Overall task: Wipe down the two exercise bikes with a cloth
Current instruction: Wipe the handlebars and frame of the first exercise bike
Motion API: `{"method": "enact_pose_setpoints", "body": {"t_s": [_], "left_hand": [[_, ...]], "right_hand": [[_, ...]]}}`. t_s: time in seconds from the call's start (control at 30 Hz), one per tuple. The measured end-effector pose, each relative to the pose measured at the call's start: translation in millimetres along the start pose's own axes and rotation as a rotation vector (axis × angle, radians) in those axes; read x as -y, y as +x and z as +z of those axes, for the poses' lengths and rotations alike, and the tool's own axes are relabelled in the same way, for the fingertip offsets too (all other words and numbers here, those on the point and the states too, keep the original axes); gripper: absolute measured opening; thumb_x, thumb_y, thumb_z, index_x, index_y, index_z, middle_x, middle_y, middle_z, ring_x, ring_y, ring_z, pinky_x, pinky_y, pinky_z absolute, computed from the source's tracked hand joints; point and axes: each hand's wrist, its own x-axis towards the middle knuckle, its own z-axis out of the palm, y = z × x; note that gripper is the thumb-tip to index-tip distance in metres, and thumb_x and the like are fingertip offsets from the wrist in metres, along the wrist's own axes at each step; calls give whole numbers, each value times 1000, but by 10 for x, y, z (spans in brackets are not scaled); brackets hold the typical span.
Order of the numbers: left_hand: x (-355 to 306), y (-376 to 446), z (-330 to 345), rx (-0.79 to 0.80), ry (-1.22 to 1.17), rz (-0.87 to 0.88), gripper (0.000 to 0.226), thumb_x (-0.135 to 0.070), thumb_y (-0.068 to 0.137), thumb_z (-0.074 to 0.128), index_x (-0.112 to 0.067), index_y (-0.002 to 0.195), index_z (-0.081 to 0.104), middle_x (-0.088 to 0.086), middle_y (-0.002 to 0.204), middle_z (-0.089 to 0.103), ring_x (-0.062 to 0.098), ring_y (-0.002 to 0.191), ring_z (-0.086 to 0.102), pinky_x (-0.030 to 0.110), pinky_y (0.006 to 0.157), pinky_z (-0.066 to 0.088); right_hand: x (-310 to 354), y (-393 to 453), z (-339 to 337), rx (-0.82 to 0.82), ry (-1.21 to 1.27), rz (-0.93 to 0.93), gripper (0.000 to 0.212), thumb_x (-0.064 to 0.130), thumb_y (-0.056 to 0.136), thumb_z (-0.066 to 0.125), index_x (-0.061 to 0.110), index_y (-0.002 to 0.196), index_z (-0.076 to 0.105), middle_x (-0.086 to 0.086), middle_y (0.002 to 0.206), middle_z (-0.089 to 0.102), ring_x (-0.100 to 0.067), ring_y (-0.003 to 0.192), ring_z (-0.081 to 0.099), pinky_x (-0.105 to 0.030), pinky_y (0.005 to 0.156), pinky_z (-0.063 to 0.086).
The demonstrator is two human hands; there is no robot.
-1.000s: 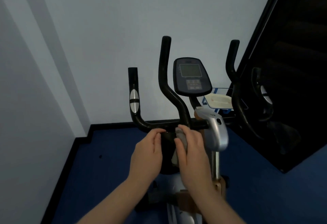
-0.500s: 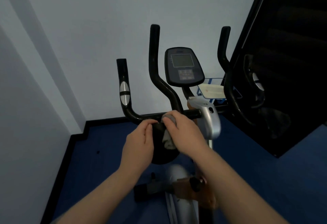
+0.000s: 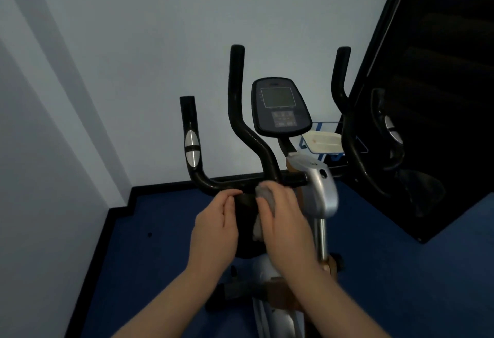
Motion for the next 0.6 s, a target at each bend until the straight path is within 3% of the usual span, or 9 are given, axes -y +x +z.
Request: {"method": "enact_pose_setpoints", "body": {"t_s": [0.03, 0.1, 0.23, 0.37, 0.43, 0.6], "left_hand": [[1, -4, -1, 4, -2, -7, 27, -30, 102, 39, -40, 105, 63, -18, 80, 66, -2, 75, 63, 31, 63, 54], [5, -8, 9, 10, 3, -3, 26, -31, 102, 38, -42, 103, 62, -18, 82, 66, -2, 76, 62, 33, 65, 55], [-10, 17, 13, -6, -72, 8, 25, -24, 103, 41, -36, 104, 63, -16, 84, 68, 0, 79, 63, 25, 66, 52], [3, -15, 38, -42, -413, -137, 27, -21, 104, 41, -26, 94, 66, -7, 89, 69, 15, 88, 64, 19, 71, 50], [17, -38, 40, -19, -431, -110, 31, -32, 101, 38, -28, 90, 67, -3, 89, 69, 18, 87, 64, 28, 75, 52], [41, -41, 48, -32, -358, -58, 36, -38, 98, 31, -29, 95, 66, -5, 88, 69, 17, 84, 64, 43, 78, 50]], "right_hand": [[-3, -143, -22, -28, 48, -14, 32, 55, 95, 27, 47, 123, 39, 19, 120, 43, 3, 95, 54, -26, 76, 49], [-51, -122, -76, 5, -84, -91, 41, 57, 93, 23, 40, 126, 40, 15, 119, 44, -4, 93, 56, -30, 75, 50], [106, 458, -83, 273, -494, -69, 32, 40, 103, 30, 20, 116, 52, -3, 111, 59, -24, 92, 61, -41, 78, 51], [66, 213, -75, 132, -271, -77, 33, 45, 101, 29, 28, 117, 52, 7, 110, 55, -14, 90, 60, -37, 76, 50], [24, 38, -155, 112, -231, -108, 39, 50, 97, 22, 33, 121, 47, 11, 112, 50, -12, 88, 59, -35, 73, 50], [185, 502, 37, 250, -638, -156, 26, 35, 104, 30, 19, 110, 50, -2, 104, 60, -25, 83, 61, -37, 66, 48]]}}
